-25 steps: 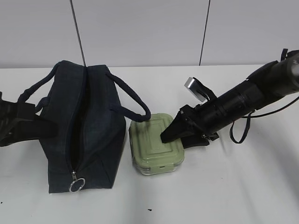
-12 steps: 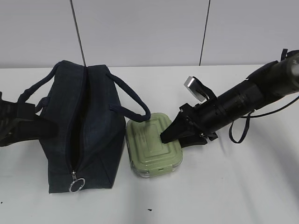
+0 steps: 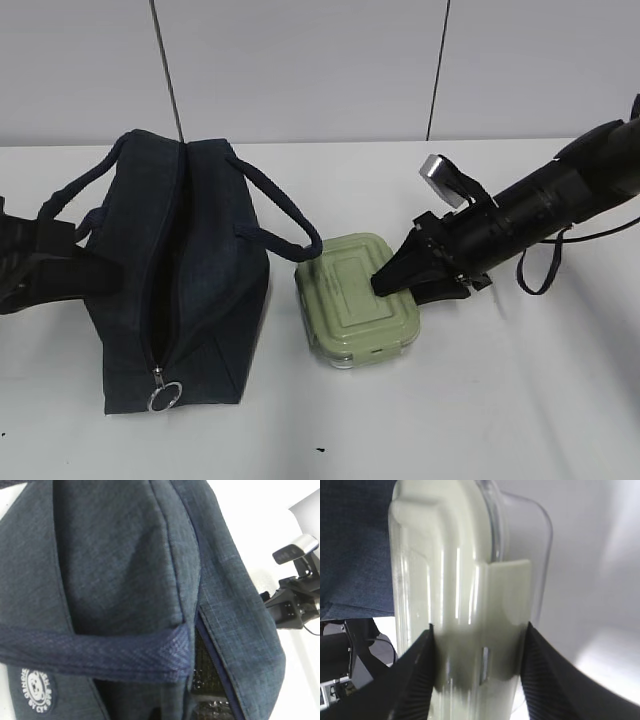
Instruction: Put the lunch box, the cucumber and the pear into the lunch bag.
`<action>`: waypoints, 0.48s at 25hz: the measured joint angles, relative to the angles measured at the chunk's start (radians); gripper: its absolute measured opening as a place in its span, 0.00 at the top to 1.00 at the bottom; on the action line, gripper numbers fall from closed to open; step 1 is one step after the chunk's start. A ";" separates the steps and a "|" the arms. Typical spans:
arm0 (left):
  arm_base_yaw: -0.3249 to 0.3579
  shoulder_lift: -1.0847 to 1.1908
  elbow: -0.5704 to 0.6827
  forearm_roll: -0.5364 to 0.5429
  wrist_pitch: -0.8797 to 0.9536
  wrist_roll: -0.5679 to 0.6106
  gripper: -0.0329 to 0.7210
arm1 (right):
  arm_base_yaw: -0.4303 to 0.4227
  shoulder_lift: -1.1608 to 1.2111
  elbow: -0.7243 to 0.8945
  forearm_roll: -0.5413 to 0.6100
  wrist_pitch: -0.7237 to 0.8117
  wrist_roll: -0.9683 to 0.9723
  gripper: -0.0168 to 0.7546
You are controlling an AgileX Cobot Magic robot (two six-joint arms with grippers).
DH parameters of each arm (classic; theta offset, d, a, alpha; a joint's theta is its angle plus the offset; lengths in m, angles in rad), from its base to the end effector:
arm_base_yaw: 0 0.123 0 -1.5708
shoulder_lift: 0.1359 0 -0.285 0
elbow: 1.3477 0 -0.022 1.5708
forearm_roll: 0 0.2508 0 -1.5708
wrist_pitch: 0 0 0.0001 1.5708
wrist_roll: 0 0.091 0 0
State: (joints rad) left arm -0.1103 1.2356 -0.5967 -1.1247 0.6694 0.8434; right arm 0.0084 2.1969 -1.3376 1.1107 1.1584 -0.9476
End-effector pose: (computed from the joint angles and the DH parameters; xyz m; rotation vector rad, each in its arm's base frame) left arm 0.2097 -0.0745 0.2315 0.1815 2.4202 -0.8561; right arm 0.3914 0.0780 0.1181 -0.3725 2.6529 1.3870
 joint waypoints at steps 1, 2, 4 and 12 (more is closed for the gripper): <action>0.000 0.000 0.000 0.000 0.000 0.000 0.98 | -0.005 0.000 0.000 0.000 0.000 0.000 0.49; 0.000 0.000 0.000 0.000 0.000 0.000 0.98 | -0.009 0.000 0.000 0.000 0.002 0.000 0.49; 0.000 0.000 0.000 0.000 0.000 0.000 0.98 | -0.016 0.000 0.000 0.000 0.002 0.000 0.49; 0.000 0.000 0.000 0.002 0.000 0.000 0.98 | -0.032 0.001 -0.011 0.000 0.004 -0.004 0.49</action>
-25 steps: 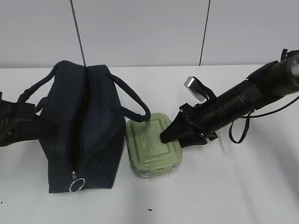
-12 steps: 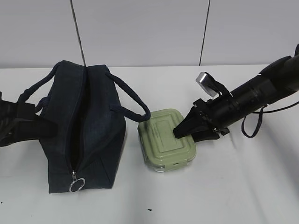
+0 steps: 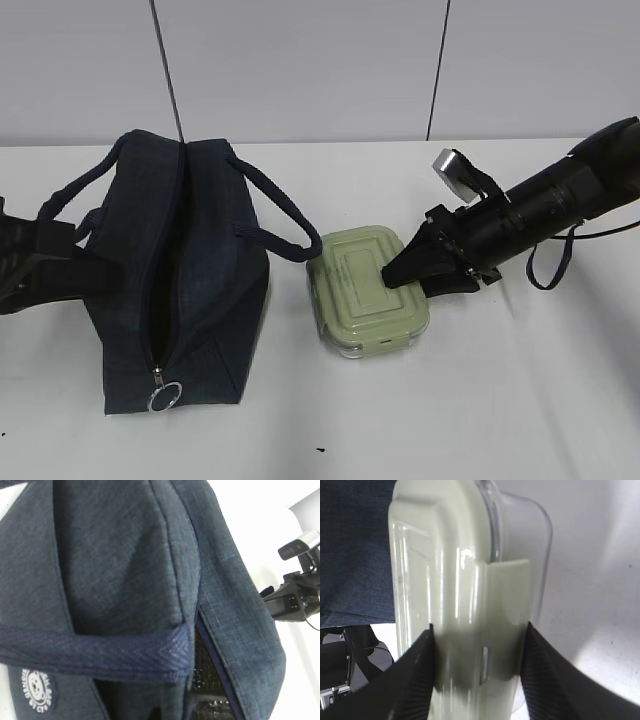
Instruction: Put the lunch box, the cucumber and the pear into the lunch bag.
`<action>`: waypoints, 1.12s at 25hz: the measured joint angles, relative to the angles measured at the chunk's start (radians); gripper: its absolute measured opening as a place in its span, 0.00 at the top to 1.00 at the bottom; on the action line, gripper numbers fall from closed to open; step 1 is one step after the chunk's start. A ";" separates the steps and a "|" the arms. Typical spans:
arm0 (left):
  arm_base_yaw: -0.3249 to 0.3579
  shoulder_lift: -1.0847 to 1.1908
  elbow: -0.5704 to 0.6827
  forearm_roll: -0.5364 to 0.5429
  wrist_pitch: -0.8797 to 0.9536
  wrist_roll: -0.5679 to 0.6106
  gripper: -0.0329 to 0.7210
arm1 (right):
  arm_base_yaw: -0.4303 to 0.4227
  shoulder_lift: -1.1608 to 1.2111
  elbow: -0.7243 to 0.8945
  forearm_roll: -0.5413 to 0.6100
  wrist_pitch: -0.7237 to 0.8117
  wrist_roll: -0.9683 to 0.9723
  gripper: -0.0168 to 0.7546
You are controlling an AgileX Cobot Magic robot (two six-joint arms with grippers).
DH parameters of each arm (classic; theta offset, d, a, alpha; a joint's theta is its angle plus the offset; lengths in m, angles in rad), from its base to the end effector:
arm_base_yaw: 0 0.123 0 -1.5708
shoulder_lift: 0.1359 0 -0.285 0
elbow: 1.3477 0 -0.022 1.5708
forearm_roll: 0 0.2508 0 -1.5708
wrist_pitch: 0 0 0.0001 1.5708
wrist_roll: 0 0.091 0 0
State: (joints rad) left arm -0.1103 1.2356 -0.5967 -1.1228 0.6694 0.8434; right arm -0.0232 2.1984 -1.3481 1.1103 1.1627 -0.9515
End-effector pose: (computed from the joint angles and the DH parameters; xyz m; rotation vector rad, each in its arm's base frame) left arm 0.2097 -0.0745 0.2314 0.1834 2.4209 -0.8545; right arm 0.3955 0.0657 0.1197 -0.3423 2.6380 1.3766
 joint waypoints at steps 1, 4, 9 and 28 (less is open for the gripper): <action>0.000 0.000 0.000 0.000 0.000 0.000 0.98 | 0.000 0.000 0.000 0.000 0.000 0.000 0.49; 0.000 0.000 0.000 0.000 0.000 0.000 0.98 | 0.000 0.000 0.000 0.000 -0.002 0.000 0.49; 0.000 0.000 0.000 0.000 0.000 0.000 0.98 | 0.000 0.000 0.000 0.000 -0.002 0.000 0.49; 0.000 0.000 0.000 0.001 0.000 0.000 0.98 | -0.044 -0.044 0.000 0.002 -0.018 0.000 0.49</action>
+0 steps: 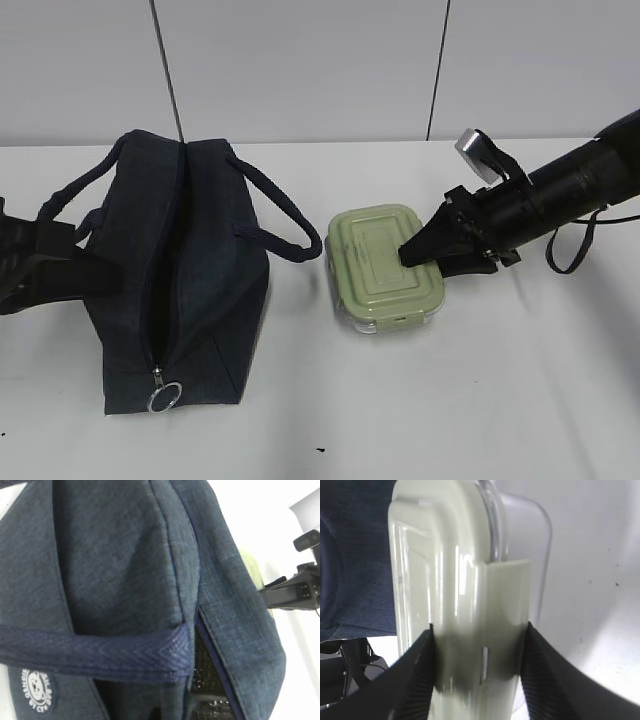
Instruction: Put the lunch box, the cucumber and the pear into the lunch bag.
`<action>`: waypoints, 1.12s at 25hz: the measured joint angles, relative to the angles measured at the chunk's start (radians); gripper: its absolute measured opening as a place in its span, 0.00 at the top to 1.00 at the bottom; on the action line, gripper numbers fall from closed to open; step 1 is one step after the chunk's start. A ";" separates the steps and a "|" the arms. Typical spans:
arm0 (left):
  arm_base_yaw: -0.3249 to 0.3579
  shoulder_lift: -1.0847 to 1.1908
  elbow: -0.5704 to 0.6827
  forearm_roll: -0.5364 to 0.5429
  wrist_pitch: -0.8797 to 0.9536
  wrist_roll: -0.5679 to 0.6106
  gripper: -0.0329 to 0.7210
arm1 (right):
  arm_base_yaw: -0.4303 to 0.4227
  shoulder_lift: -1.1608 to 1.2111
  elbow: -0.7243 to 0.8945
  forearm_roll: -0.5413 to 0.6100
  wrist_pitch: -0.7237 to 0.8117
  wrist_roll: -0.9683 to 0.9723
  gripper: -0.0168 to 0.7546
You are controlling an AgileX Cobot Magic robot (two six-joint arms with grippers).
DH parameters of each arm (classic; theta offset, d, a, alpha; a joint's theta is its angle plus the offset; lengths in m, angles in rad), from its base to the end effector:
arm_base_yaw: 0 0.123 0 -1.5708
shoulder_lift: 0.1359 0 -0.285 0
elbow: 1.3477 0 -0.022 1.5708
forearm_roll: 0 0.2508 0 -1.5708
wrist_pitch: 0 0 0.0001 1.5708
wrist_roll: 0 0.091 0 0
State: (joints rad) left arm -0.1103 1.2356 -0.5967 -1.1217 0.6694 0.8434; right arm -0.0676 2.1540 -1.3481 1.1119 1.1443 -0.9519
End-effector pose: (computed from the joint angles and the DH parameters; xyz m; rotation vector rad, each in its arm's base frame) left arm 0.2096 -0.0745 0.2314 0.1845 2.4213 -0.8537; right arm 0.3992 0.0475 0.1365 -0.2975 2.5941 1.3164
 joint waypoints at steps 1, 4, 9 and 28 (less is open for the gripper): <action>0.000 0.000 0.000 0.000 0.000 0.000 0.98 | 0.000 -0.007 0.000 0.000 0.000 0.002 0.49; 0.000 0.000 0.000 0.000 0.000 0.000 0.98 | 0.000 -0.026 0.000 0.010 0.000 0.006 0.49; 0.000 0.000 0.000 0.000 0.000 0.000 0.98 | 0.000 -0.053 -0.020 0.015 0.000 0.036 0.49; 0.000 0.000 0.000 0.000 0.000 0.000 0.98 | 0.009 -0.206 -0.149 0.074 0.027 0.176 0.49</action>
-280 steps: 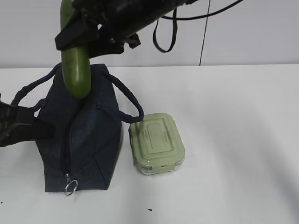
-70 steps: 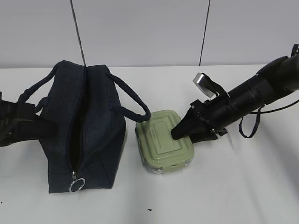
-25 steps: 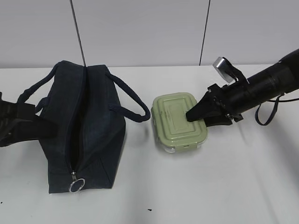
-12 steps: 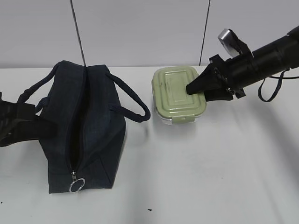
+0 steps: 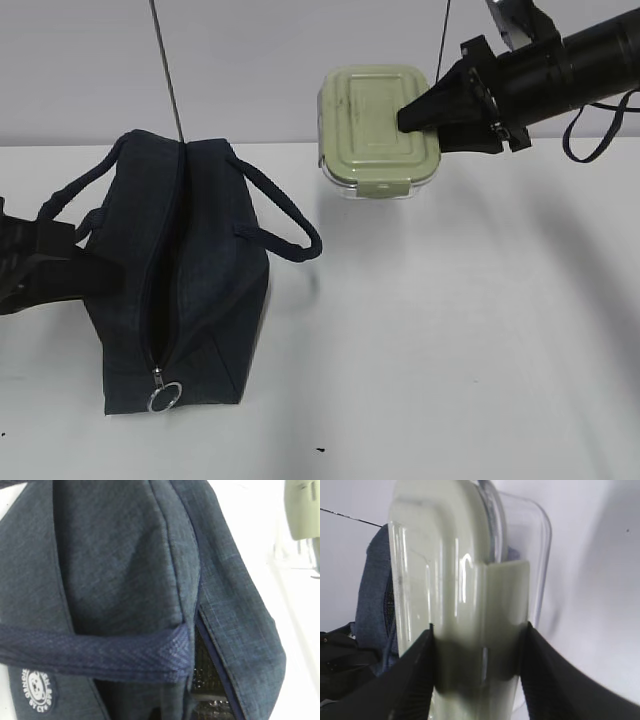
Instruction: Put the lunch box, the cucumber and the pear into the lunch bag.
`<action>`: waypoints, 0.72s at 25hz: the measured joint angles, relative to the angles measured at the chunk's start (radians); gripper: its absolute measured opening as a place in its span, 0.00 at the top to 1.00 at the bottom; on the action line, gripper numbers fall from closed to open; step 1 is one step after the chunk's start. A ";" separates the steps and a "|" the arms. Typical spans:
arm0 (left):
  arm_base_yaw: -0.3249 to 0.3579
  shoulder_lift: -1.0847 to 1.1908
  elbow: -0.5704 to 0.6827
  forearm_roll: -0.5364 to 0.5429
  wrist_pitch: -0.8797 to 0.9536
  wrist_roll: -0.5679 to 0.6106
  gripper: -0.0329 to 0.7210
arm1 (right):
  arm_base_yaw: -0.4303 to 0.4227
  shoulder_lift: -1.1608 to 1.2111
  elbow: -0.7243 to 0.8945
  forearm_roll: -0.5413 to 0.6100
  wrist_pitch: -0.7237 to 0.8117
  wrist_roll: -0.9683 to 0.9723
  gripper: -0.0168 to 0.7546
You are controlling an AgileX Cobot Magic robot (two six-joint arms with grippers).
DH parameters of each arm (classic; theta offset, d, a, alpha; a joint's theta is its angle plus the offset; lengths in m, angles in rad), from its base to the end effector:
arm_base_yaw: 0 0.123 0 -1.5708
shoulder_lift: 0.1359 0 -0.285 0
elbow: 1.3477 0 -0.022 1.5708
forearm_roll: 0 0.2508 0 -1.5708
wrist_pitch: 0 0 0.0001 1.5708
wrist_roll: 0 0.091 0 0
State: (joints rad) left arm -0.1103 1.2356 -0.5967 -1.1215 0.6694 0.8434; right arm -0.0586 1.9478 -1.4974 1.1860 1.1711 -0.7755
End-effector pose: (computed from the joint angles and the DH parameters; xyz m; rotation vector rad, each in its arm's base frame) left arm 0.2096 -0.0745 0.2314 0.1847 2.4213 -0.8535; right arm 0.4078 0.0539 0.2608 -0.2651 2.3444 1.2919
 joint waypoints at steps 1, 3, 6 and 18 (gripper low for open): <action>0.000 0.000 0.000 0.000 0.000 0.000 0.98 | 0.008 -0.007 0.000 0.008 0.000 0.001 0.49; 0.000 0.000 0.000 0.001 0.000 0.000 0.98 | 0.028 -0.020 0.000 0.020 0.000 0.001 0.49; 0.000 0.000 0.000 0.001 0.000 0.000 0.98 | 0.073 -0.032 0.000 0.069 0.000 0.001 0.49; 0.000 0.000 0.000 0.000 0.000 0.000 0.98 | 0.293 -0.034 0.000 0.225 0.000 -0.002 0.49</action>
State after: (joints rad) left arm -0.1103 1.2356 -0.5967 -1.1215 0.6694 0.8434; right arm 0.2347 1.9138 -1.4974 1.4114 1.1711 -0.7775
